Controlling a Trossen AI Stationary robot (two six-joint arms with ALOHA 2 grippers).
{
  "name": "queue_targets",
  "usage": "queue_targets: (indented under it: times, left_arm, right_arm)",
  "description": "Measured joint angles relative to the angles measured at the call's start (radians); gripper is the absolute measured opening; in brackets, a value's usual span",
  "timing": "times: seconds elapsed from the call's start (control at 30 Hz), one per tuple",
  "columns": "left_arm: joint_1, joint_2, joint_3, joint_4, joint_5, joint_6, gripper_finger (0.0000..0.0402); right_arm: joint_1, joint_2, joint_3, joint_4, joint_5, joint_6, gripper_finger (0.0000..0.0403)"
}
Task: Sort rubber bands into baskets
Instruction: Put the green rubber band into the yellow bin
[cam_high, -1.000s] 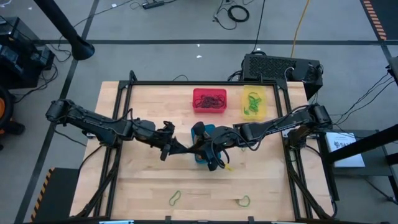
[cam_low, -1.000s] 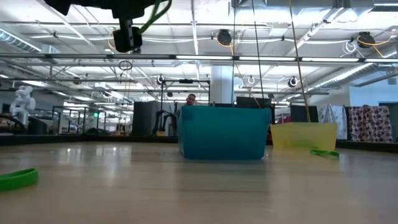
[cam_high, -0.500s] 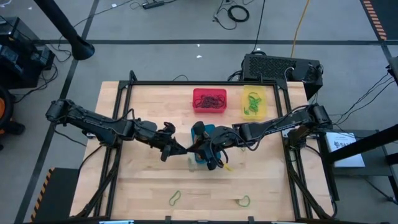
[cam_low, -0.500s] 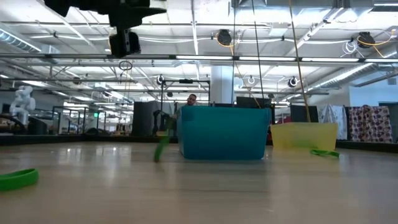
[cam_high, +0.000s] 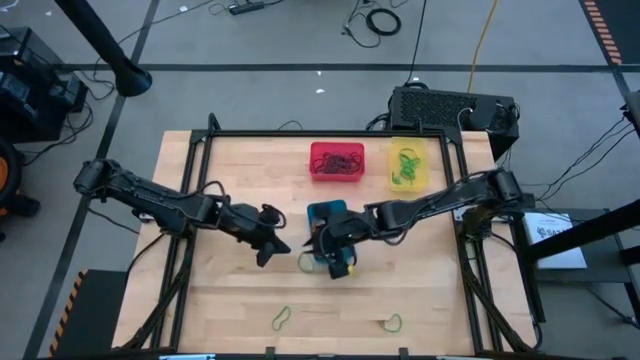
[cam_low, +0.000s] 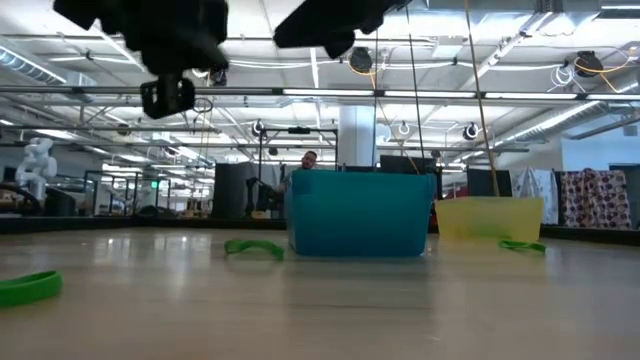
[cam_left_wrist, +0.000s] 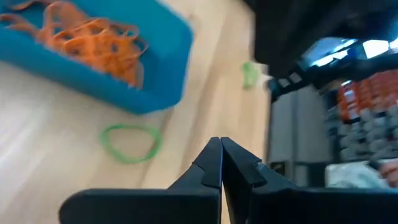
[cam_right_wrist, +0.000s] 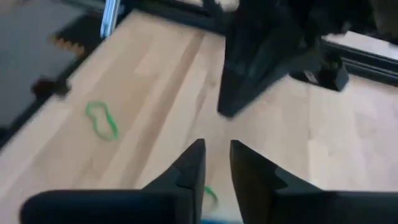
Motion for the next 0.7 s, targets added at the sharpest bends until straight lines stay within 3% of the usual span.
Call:
queue_targets:
  times: [0.13, 0.33, 0.53, 0.7]
  left_arm:
    - [-0.028, 0.025, 0.000, -0.064, -0.042, 0.119, 0.0008]
    - [-0.105, 0.141, 0.000, 0.007, -0.134, 0.513, 0.0062]
    - [-0.090, 0.269, 0.000, 0.167, -0.124, 0.613, 0.0138]
    - [-0.085, 0.378, 0.000, 0.180, -0.096, 0.723, 0.0181]
  right_arm:
    - [0.015, 0.056, 0.000, 0.072, -0.001, 0.095, 0.0091]
    - [0.018, 0.059, 0.000, 0.099, -0.020, 0.153, 0.0118]
    - [0.044, 0.044, 0.000, 0.075, -0.019, 0.274, 0.0121]
    - [0.076, 0.011, 0.000, -0.030, -0.020, 0.413, 0.0118]
